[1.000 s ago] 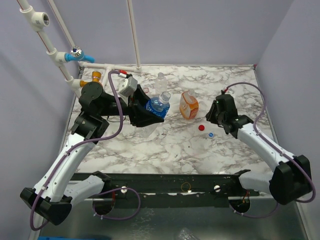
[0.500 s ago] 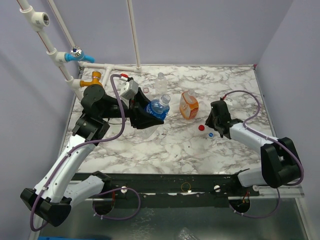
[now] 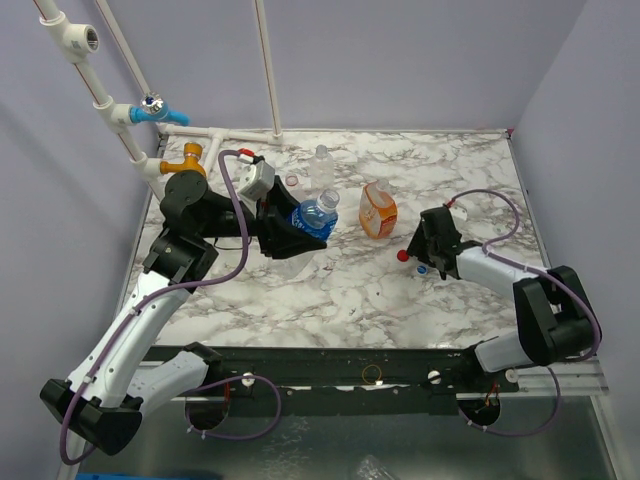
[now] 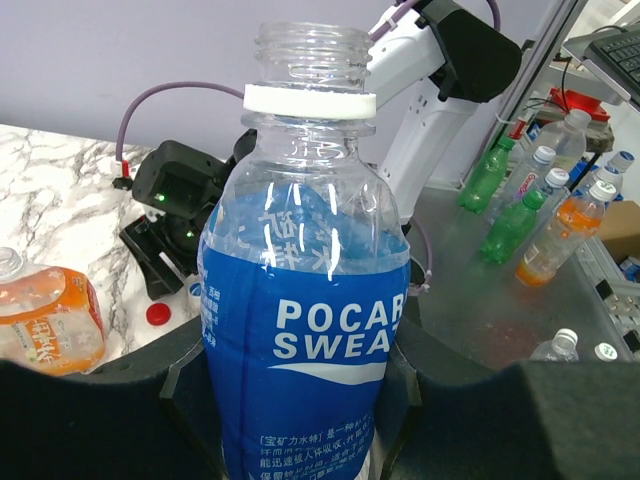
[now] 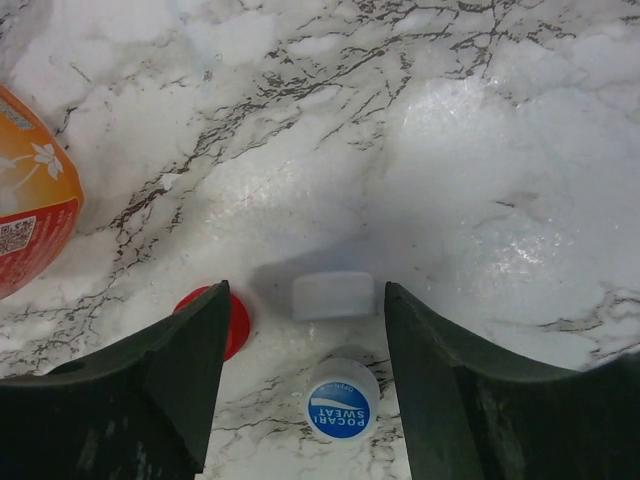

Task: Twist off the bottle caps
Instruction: Place the bottle cap at the center of the board, then place the plastic bottle at the center of the board.

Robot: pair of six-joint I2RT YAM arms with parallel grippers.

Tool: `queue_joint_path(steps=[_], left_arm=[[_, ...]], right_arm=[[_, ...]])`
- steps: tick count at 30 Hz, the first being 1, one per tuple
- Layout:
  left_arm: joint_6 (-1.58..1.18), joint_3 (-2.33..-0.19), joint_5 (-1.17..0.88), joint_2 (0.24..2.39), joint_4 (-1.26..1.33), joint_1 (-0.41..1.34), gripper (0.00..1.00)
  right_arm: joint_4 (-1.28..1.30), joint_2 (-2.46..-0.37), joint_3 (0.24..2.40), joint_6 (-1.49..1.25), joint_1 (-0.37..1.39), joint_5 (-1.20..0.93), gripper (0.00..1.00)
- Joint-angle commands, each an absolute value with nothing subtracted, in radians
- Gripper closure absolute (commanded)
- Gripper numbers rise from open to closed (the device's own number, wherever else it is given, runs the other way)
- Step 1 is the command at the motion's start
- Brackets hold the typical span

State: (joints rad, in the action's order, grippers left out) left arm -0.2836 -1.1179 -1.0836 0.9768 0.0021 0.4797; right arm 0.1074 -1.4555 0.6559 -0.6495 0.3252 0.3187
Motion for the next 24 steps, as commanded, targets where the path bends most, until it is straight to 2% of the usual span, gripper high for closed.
queue_joint_path(steps=[1, 9, 13, 17, 21, 24], left_arm=[[-0.27, -1.12, -1.077, 0.959, 0.018, 0.474, 1.0], [-0.265, -1.124, -1.072, 0.966, 0.021, 0.473, 1.0], [-0.263, -1.124, -1.062, 0.972, 0.026, 0.474, 1.0], [-0.262, -1.126, -1.056, 0.978, 0.028, 0.474, 1.0], [-0.269, -1.123, -1.057, 0.98, 0.028, 0.474, 1.0], [-0.269, -1.123, -1.057, 0.985, 0.029, 0.474, 1.0]], right_arm=[[0.14, -1.383, 0.657, -0.649, 0.32, 0.358, 0.33], [0.285, -1.079, 0.805, -0.546, 0.319, 0.274, 0.32], [0.239, -0.946, 0.922, -0.424, 0.322, -0.03, 0.23], [0.186, -0.912, 1.082, -0.361, 0.321, -0.44, 0.05], [0.065, -0.943, 1.224, -0.437, 0.321, -0.751, 0.0], [-0.133, -0.98, 1.254, -0.566, 0.321, -0.861, 0.0]])
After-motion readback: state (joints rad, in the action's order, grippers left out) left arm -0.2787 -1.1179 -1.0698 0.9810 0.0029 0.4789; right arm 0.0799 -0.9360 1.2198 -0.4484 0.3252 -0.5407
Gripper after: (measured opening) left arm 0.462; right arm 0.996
